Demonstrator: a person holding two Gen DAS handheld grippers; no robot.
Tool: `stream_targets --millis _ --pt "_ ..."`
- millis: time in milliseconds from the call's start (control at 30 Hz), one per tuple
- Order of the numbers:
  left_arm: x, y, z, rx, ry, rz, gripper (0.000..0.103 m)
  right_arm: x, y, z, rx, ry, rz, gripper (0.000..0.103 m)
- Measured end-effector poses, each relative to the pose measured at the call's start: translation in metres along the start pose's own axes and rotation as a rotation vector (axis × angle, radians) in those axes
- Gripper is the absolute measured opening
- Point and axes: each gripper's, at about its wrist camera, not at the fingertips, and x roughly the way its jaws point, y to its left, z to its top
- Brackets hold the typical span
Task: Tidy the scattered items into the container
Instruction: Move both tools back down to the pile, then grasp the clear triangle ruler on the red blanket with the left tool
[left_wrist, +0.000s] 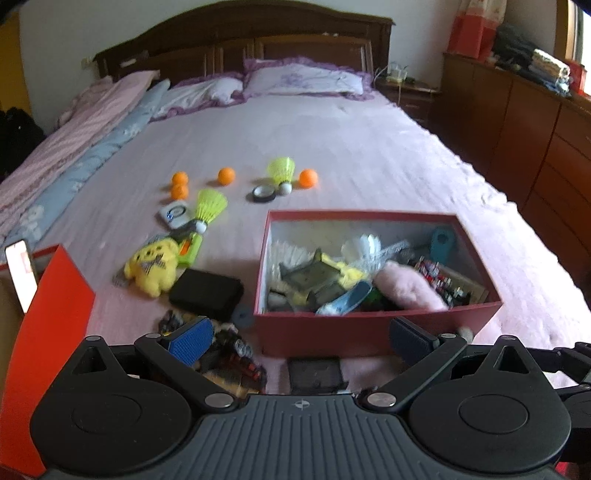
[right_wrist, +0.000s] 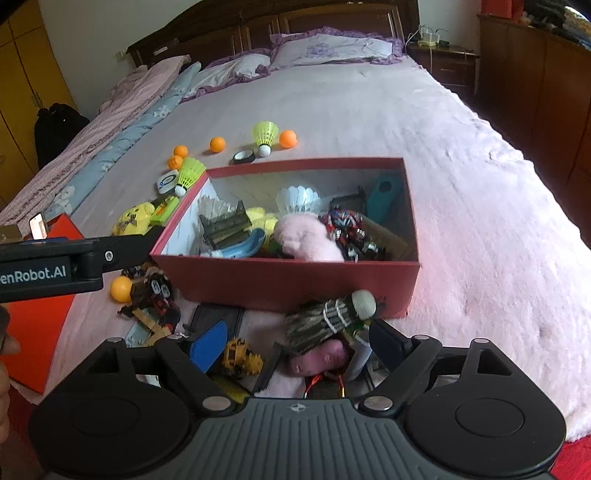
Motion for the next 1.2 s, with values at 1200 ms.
stream_targets --millis 1200 --pt "-0.002 0.034 -0.196 0.228 0.263 -0.048 0.103 0.011 0.033 -0.139 -0.384 0.149 0.131 0.090"
